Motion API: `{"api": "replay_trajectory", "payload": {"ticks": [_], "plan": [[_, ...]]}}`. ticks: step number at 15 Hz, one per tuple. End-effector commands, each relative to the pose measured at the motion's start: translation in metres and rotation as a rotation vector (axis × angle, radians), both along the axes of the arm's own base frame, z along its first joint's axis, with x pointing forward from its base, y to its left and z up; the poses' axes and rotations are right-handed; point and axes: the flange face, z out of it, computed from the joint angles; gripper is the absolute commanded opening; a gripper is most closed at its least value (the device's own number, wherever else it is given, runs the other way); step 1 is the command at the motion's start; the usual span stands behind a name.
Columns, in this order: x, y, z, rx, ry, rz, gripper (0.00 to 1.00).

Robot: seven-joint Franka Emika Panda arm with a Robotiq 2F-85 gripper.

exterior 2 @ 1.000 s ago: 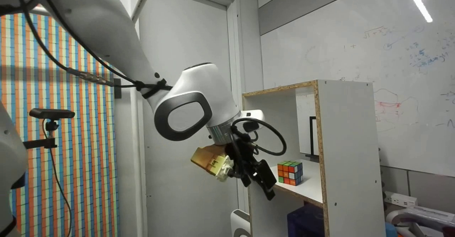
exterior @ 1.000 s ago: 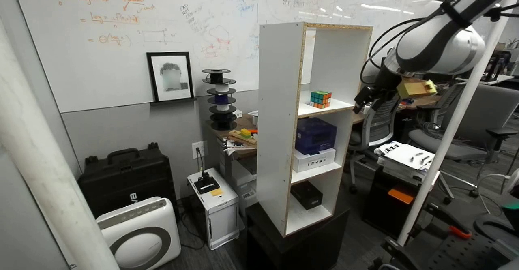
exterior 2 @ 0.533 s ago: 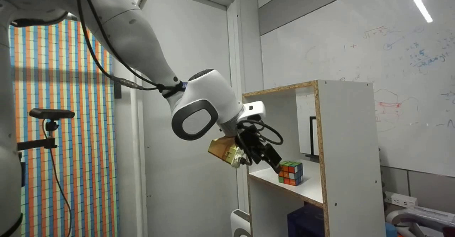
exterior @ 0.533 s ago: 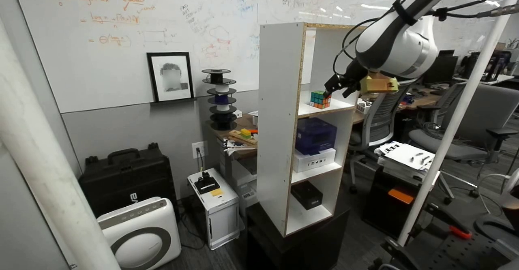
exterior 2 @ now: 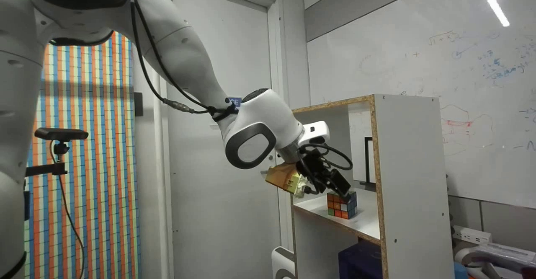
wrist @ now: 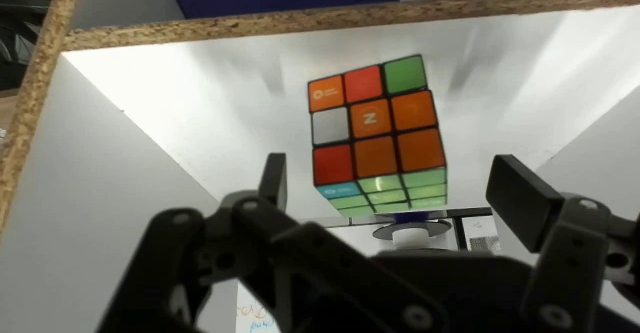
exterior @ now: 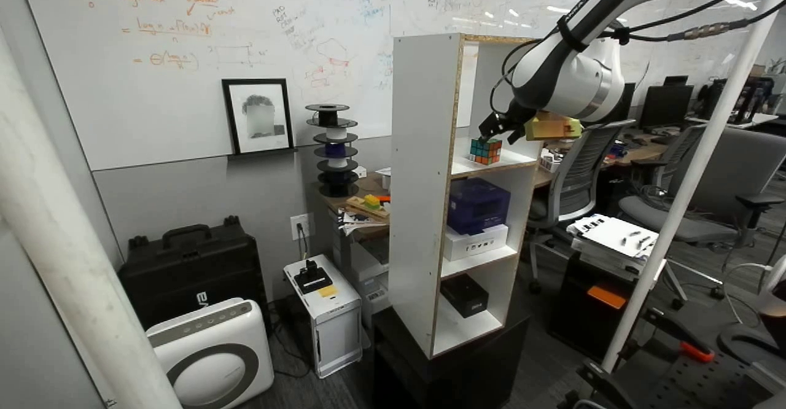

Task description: Place the Rubik's cube on top of the shelf

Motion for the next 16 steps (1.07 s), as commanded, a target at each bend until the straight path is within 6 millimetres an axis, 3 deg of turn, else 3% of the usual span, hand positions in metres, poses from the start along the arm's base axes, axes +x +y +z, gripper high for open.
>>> {"api": "replay_trajectory", "payload": {"ticks": [1, 2, 3, 5, 8, 11, 16], "plan": [[0.028, -0.014, -0.011, -0.02, -0.008, -0.017, 1.0], [0.032, -0.016, -0.016, -0.018, -0.006, -0.024, 1.0], [0.036, -0.017, -0.019, -0.008, -0.014, -0.033, 0.75], [0.043, -0.018, -0.025, 0.019, -0.011, -0.04, 0.66], [0.049, -0.024, -0.036, 0.048, -0.007, -0.055, 0.4], [0.032, -0.036, -0.034, 0.047, 0.017, -0.064, 0.39], [-0.041, -0.049, -0.02, 0.048, 0.061, -0.106, 0.39]]}}
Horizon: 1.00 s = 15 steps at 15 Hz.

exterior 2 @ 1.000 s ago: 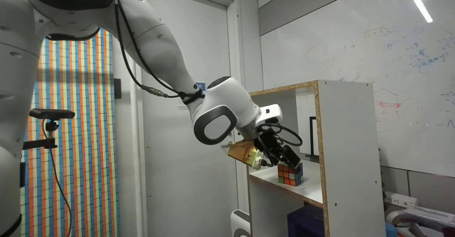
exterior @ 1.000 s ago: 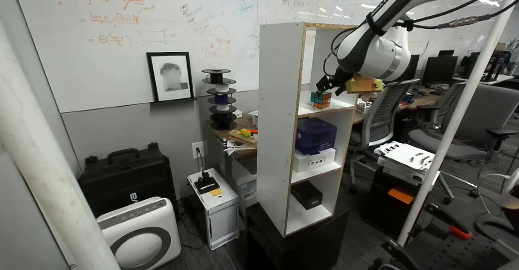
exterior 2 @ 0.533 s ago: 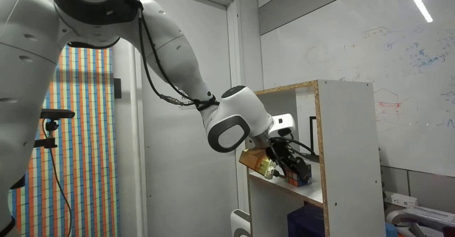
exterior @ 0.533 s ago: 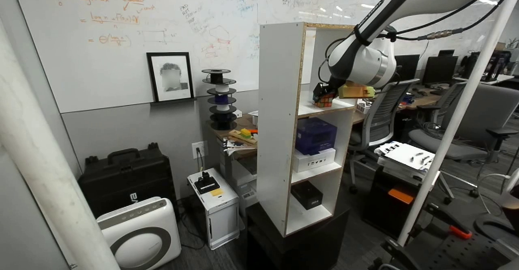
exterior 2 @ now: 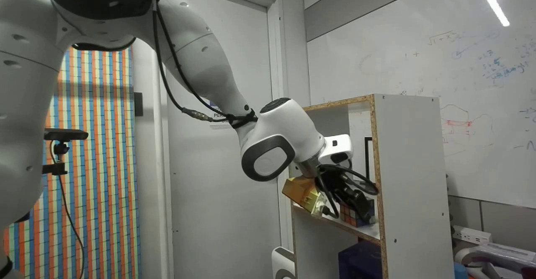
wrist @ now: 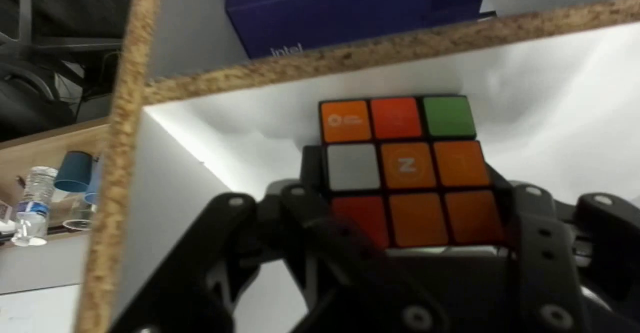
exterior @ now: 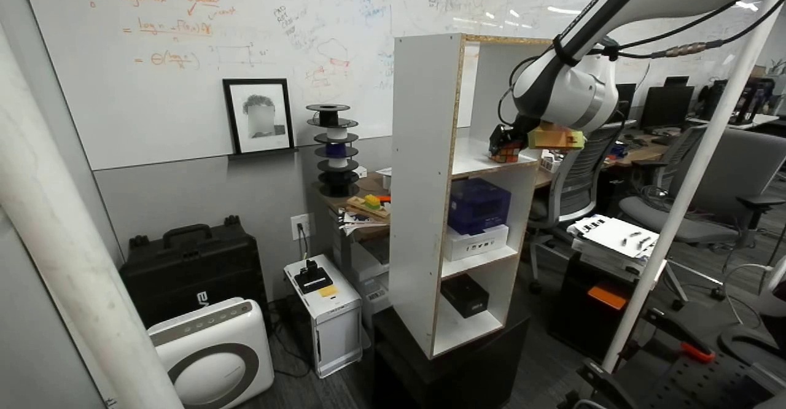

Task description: Place the Rubik's cube on top of the shelf

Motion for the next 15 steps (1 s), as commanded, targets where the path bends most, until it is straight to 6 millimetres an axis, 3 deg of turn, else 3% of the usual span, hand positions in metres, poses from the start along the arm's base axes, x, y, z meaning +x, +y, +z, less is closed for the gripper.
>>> {"api": "replay_trajectory", "payload": {"ticks": [1, 5, 8, 9, 15], "plan": [[-0.073, 0.001, 0.013, 0.013, 0.045, -0.013, 0.39], [-0.133, 0.024, 0.03, 0.036, 0.008, -0.035, 0.39], [-0.162, 0.034, 0.055, 0.074, -0.039, -0.06, 0.39], [-0.144, 0.03, 0.075, 0.085, -0.069, -0.069, 0.39], [-0.166, 0.054, 0.168, 0.136, -0.198, -0.185, 0.39]]}}
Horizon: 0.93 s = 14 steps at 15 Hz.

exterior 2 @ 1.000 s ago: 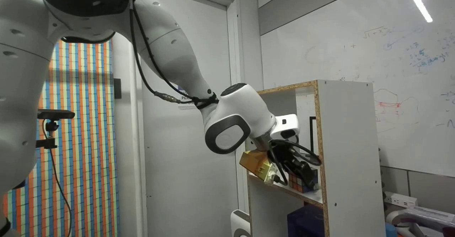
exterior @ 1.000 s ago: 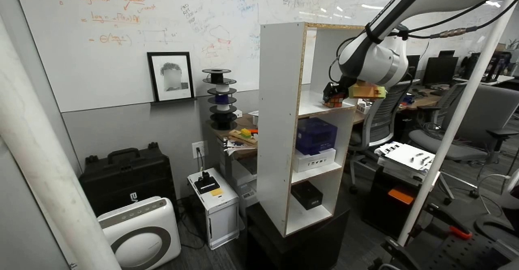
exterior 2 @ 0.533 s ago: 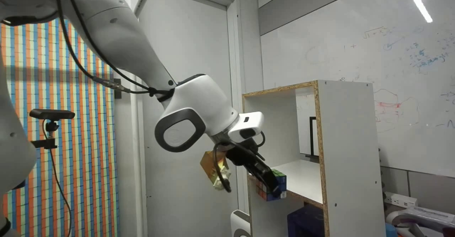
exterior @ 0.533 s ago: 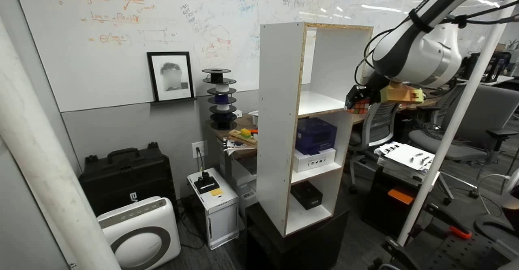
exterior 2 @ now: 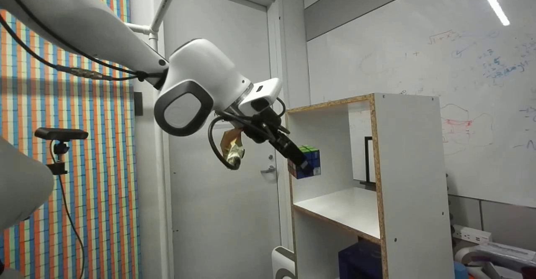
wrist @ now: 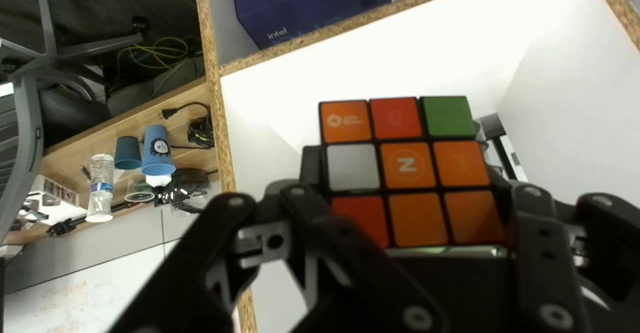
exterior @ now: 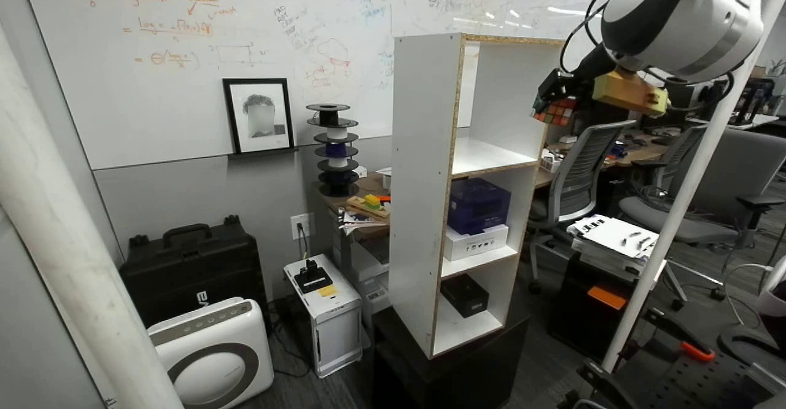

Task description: Place the Rubik's cube on top of the shelf

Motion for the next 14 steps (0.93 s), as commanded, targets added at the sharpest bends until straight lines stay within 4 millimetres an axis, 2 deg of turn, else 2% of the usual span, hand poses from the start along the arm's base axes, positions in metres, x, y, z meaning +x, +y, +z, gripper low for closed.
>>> {"api": "replay_trajectory", "payload": {"ticks": [1, 5, 8, 11, 14], "plan": [[-0.014, 0.019, 0.067, 0.05, -0.072, -0.089, 0.39], [0.001, 0.031, 0.144, 0.149, -0.088, -0.202, 0.39], [0.028, 0.025, 0.187, 0.195, -0.123, -0.31, 0.39], [0.063, 0.016, 0.208, 0.225, -0.129, -0.401, 0.39], [0.104, 0.014, 0.21, 0.218, -0.12, -0.471, 0.39]]}}
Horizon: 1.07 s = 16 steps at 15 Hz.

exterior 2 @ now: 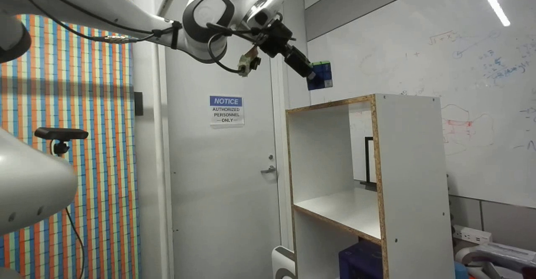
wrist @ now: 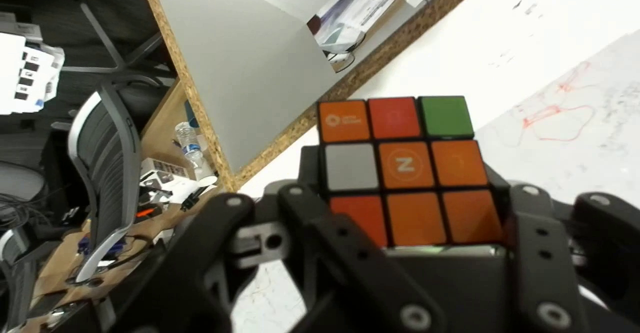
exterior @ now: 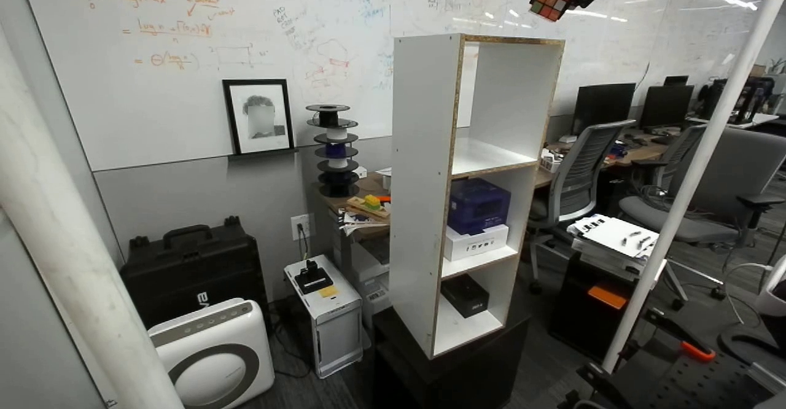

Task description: Place the Rubik's cube on top of the shelf

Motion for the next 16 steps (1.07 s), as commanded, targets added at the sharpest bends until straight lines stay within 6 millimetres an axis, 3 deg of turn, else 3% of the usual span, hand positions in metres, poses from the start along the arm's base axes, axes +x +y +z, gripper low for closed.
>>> {"api": "replay_trajectory", "payload": {"ticks": [1, 3, 4, 7, 10, 12, 16], "plan": [[0.054, -0.001, 0.013, 0.024, 0.017, -0.068, 0.39], [0.077, 0.004, 0.009, 0.026, 0.05, -0.099, 0.43], [0.086, 0.009, 0.006, 0.025, 0.07, -0.102, 0.89], [0.107, 0.019, 0.006, 0.047, 0.086, -0.129, 1.0], [0.118, 0.028, 0.006, 0.074, 0.117, -0.127, 1.0], [0.111, 0.031, 0.007, 0.093, 0.165, -0.071, 1.0], [0.071, 0.035, 0.005, 0.142, 0.32, 0.129, 1.0]]}}
